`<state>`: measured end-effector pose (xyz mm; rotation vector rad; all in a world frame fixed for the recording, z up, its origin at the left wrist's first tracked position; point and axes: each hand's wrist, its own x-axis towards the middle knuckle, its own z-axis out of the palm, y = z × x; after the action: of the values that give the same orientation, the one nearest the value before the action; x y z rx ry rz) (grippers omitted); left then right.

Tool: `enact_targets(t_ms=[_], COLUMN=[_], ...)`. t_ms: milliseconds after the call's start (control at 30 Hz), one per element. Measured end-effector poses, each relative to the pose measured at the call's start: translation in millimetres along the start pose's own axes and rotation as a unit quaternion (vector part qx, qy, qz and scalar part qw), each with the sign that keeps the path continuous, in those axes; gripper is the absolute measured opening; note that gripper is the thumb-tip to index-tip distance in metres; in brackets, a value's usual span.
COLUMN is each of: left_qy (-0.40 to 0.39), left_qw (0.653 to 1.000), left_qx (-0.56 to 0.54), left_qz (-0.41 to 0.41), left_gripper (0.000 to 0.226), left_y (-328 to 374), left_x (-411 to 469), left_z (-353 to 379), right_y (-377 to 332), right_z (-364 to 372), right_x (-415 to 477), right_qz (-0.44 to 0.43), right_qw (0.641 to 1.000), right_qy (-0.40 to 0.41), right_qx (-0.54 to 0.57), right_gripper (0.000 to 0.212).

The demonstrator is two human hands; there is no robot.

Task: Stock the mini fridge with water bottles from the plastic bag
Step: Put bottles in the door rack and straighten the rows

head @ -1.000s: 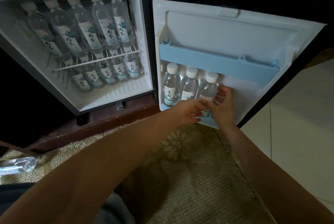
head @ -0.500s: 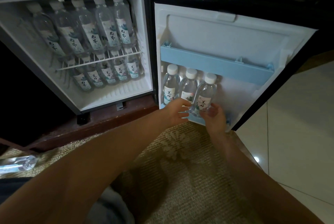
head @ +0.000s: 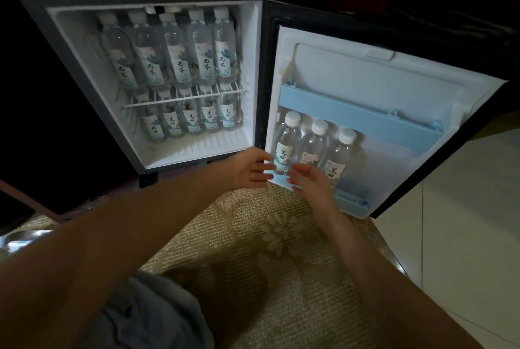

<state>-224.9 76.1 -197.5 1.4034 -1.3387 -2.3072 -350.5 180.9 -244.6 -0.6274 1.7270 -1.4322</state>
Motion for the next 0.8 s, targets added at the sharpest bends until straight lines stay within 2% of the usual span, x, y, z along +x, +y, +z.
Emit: enact_targets(t_ms=[100,267,400,600,733,800], left_qy=[0.011,0.084,0.156,0.237,0.282,0.304], left_qw=[0.999,0.991,0.979,0.957,0.939,0.928], left_qx=[-0.028,-0.041,-0.086,-0.104,-0.153,-0.186], left_qz=[0.034,0.097,0.1,0.13,0.122,0.104], left_gripper=[0.024,0.023,0.018,0.025,0.028,0.023], left_y=[21,34,10,-40,-85,-108], left_x=[-27,-93,-151,-238,-262,-270], left_z=[-30,-107,-187,-298,-347,-358], right_y=[-22,-45,-49,-43,-31,-23], right_z=[30,101,165,258,309,331], right_x=[-4,-19,-41,-85,-110,-121], right_qz=[-0.003,0.023,0.044,0.069,0.067,0.064], right_qw=[0.999,0.989,0.974,0.948,0.933,0.927], right_qy=[-0.036,-0.124,-0.2,-0.301,-0.351,-0.368], right_qx=[0.033,0.079,0.094,0.071,0.035,0.015], right_gripper=[0.005,0.004,0.002,0.003,0.01,0.009])
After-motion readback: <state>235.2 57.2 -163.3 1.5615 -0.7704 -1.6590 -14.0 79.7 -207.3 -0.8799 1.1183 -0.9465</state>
